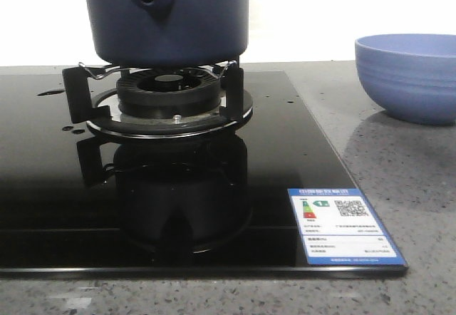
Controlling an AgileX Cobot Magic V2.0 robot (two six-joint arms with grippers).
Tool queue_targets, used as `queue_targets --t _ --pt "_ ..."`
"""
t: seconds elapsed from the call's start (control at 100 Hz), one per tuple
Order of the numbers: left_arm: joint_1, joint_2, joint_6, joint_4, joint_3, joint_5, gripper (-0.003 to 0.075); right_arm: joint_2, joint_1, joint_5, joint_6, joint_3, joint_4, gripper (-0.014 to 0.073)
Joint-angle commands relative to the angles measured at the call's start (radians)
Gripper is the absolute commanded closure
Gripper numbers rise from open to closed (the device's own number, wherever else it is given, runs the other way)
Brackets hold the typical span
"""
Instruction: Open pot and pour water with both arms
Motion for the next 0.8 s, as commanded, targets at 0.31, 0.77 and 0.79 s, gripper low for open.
queue_targets --t 0.31,0.77,0.79 --pt "-0.007 0.013 -0.666 0.718 -0.025 -0.136 0.0733 0.010 0.002 -0.072 -0.011 -0.023 -0.003 0.0645" --pt "0.025 -0.121 -1.217 1.267 0.342 -0.401 0.0733 0.010 0.002 -0.072 -0.011 -0.023 -0.003 0.0645" --pt "0.030 -0.129 -1.217 1.267 0.349 -0.384 0.0733 0.010 0.002 -0.072 -0.011 -0.023 -0.003 0.0645"
